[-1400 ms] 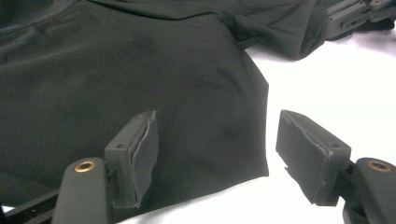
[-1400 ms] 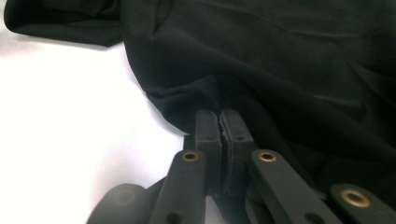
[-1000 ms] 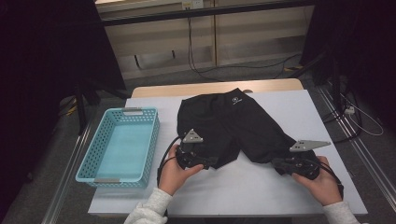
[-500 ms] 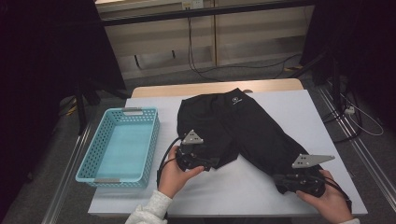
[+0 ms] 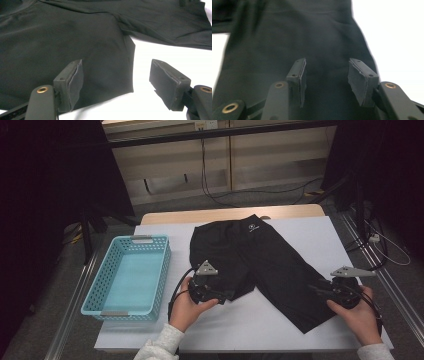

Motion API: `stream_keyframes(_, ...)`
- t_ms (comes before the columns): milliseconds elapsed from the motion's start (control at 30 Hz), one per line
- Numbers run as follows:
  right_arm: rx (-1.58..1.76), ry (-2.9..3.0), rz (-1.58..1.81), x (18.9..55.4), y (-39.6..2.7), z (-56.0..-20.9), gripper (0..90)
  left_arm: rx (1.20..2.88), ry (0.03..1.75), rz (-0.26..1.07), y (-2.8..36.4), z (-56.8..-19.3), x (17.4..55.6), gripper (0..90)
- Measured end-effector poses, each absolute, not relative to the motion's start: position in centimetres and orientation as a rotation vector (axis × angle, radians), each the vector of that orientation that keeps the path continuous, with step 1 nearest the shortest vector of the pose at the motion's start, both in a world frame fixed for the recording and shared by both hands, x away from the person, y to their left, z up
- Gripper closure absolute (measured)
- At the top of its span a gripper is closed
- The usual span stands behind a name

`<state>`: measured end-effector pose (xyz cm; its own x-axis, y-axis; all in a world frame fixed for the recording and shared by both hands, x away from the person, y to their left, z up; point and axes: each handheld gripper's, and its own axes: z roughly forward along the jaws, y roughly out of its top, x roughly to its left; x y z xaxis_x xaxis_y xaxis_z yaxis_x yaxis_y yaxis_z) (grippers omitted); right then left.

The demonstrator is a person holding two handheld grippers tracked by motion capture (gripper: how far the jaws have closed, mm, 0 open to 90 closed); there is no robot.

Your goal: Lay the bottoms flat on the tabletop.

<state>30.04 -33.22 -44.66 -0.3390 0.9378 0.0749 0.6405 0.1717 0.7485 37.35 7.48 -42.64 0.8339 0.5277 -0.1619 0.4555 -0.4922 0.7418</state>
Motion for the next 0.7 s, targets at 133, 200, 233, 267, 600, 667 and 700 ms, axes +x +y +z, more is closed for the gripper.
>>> stream_keyframes(133,1.486,2.009,0.924,30.5,-33.9,-44.8,47.8,2.173,0.714,0.121,7.5,-42.8,37.4,26.8)
stream_keyframes(200,1.498,2.004,0.882,30.9,-34.1,-45.0,44.9,2.181,0.712,0.122,7.6,-42.9,37.4,26.6)
stream_keyframes(233,1.499,2.005,0.865,31.1,-34.3,-45.1,44.9,2.184,0.722,0.138,7.6,-42.9,37.4,26.6)
stream_keyframes(267,1.507,2.002,0.845,31.3,-34.4,-45.3,44.5,2.187,0.714,0.126,7.7,-42.9,37.5,26.5)
stream_keyframes(600,1.569,1.953,0.861,31.7,-36.1,-45.7,46.5,2.176,0.717,0.121,7.8,-42.7,37.8,25.9)
stream_keyframes(667,1.573,1.953,0.868,31.6,-36.5,-45.7,46.6,2.175,0.721,0.126,7.9,-42.6,37.8,26.0)
stream_keyframes(700,1.590,1.949,0.884,31.6,-36.7,-45.9,47.2,2.170,0.726,0.128,7.9,-42.6,37.8,26.0)
